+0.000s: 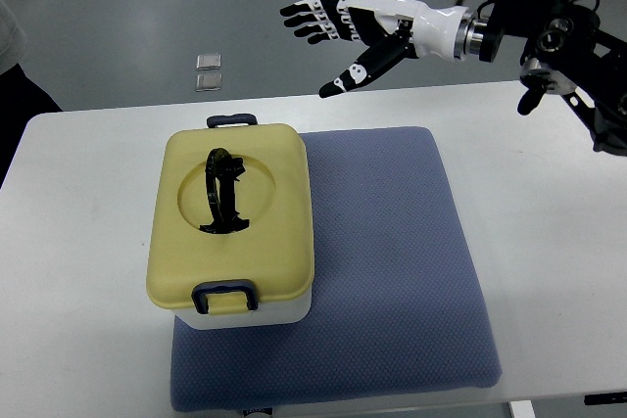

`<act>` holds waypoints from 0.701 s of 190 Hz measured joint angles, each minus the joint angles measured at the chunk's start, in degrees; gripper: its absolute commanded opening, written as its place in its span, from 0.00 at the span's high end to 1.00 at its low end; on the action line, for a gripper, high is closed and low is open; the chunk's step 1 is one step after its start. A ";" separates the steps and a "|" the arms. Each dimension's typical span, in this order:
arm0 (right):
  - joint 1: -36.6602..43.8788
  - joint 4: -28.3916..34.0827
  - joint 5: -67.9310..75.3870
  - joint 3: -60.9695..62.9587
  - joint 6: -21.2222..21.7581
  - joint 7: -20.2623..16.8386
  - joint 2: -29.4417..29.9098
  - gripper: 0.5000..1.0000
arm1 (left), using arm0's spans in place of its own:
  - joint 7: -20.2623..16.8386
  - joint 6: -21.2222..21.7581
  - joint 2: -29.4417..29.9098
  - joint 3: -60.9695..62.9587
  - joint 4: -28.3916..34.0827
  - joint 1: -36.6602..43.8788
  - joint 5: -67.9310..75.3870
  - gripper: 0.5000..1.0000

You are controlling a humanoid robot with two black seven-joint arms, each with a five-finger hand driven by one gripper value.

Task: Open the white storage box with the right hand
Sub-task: 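Move the right hand over the yellow lid of the white box, then lower the right hand and close fingers around the black lid handle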

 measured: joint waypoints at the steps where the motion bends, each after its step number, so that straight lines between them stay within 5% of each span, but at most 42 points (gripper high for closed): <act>1: 0.26 0.25 -0.44 -0.09 0.01 0.00 0.00 0.11 | 0.00 0.00 0.00 0.00 0.00 0.00 0.00 0.00; 45: 11.29 10.43 -18.59 -7.88 0.08 0.07 0.58 0.11 | 0.00 0.00 0.00 -0.01 0.10 0.01 -0.05 0.00; 133: 9.00 11.08 -25.05 -10.39 0.08 0.39 6.03 0.11 | 0.00 0.00 0.00 -0.01 0.74 0.10 -0.14 0.00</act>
